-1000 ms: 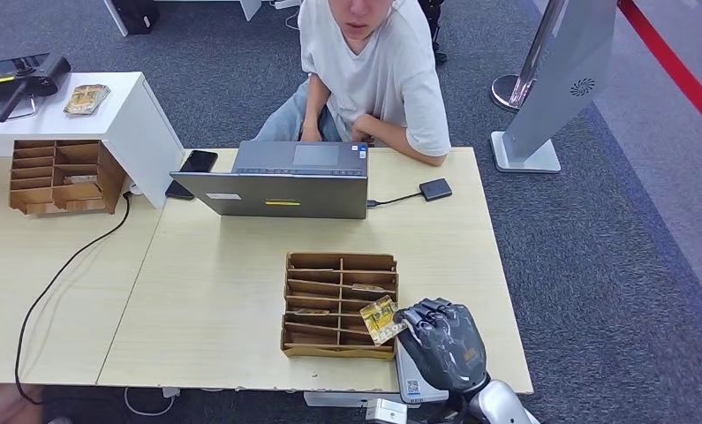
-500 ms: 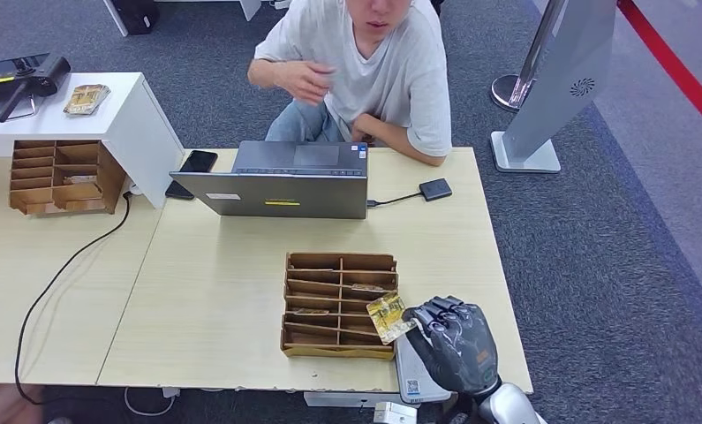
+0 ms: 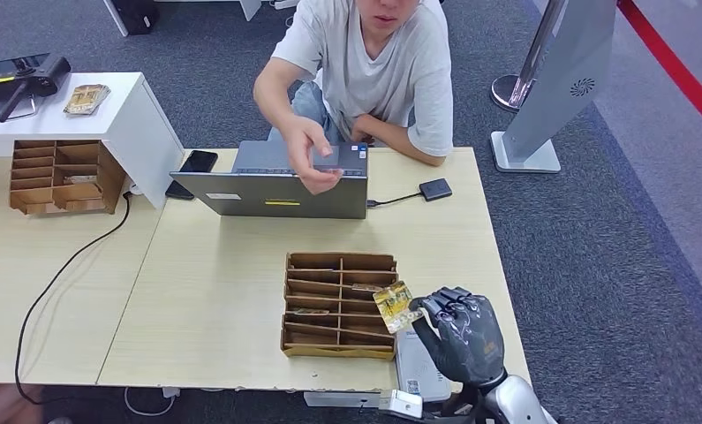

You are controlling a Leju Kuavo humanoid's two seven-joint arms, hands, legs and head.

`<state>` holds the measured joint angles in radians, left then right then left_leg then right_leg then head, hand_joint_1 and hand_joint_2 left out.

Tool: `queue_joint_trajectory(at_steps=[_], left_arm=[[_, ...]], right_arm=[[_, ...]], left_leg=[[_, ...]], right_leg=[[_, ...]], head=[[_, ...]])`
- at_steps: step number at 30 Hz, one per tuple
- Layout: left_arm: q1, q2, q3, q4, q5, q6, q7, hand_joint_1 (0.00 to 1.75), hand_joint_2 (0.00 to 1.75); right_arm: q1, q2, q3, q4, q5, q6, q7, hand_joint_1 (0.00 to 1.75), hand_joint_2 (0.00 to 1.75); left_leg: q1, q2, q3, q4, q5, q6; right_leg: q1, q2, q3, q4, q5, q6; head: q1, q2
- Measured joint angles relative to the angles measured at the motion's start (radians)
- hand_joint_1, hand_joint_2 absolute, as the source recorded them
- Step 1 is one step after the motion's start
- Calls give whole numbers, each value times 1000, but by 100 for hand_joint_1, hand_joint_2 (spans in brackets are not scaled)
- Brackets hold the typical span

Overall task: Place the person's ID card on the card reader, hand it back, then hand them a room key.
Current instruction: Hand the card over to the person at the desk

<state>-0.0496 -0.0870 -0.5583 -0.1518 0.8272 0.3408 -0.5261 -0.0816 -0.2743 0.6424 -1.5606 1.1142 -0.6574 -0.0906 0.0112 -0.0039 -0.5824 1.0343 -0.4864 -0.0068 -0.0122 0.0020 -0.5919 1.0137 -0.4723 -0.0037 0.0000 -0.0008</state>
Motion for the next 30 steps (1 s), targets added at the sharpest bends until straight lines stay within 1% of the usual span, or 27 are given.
queue_joint_trajectory(at_steps=[8,20,30], left_arm=[[-1,0,-10,0,-8,-12,0,0,0],[-4,1,-31,0,-22,-33,0,0,0],[-5,2,-33,0,-23,-33,0,0,0]], right_arm=[[-59,6,-15,29,-29,16,-5,175,175],[-207,48,-47,96,-77,68,-12,175,175],[-231,63,-51,126,-77,69,-12,175,175]], left_leg=[[0,0,0,0,0,0],[0,0,0,0,1,-1],[0,0,0,0,1,-1]], right_leg=[[0,0,0,0,0,0],[0,0,0,0,1,0],[0,0,0,0,1,0]], head=[[0,0],[0,0],[0,0]])
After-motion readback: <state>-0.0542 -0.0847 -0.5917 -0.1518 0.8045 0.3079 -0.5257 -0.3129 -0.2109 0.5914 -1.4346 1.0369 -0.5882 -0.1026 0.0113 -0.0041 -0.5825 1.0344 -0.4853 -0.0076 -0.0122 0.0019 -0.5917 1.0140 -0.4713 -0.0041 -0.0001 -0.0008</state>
